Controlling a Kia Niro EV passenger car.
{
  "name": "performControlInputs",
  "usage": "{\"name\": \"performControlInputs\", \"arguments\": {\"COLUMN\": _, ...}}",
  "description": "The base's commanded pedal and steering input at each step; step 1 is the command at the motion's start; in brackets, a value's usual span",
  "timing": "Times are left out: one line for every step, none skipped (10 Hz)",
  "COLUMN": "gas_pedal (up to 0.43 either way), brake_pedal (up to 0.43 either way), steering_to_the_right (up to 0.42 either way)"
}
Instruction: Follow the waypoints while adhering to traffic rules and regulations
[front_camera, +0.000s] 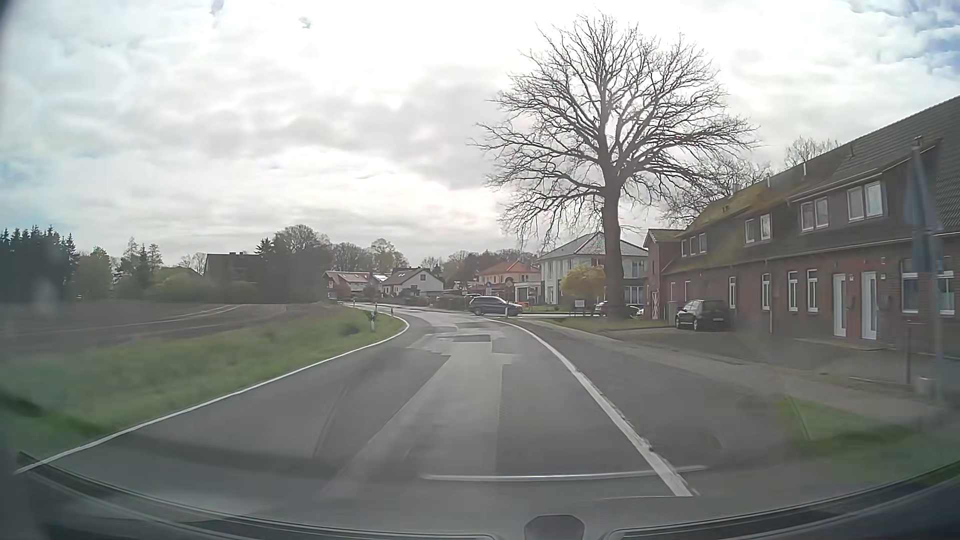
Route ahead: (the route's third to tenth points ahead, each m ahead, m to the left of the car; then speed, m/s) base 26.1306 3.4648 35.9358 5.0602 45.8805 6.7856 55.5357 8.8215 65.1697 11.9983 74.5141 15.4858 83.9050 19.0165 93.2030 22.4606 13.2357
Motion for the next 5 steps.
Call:
{"name": "performControlInputs", "arguments": {"gas_pedal": 0.15, "brake_pedal": 0.0, "steering_to_the_right": 0.0}}
{"name": "performControlInputs", "arguments": {"gas_pedal": 0.15, "brake_pedal": 0.0, "steering_to_the_right": 0.0}}
{"name": "performControlInputs", "arguments": {"gas_pedal": 0.15, "brake_pedal": 0.0, "steering_to_the_right": 0.0}}
{"name": "performControlInputs", "arguments": {"gas_pedal": 0.15, "brake_pedal": 0.0, "steering_to_the_right": 0.0}}
{"name": "performControlInputs", "arguments": {"gas_pedal": 0.15, "brake_pedal": 0.0, "steering_to_the_right": -0.002}}
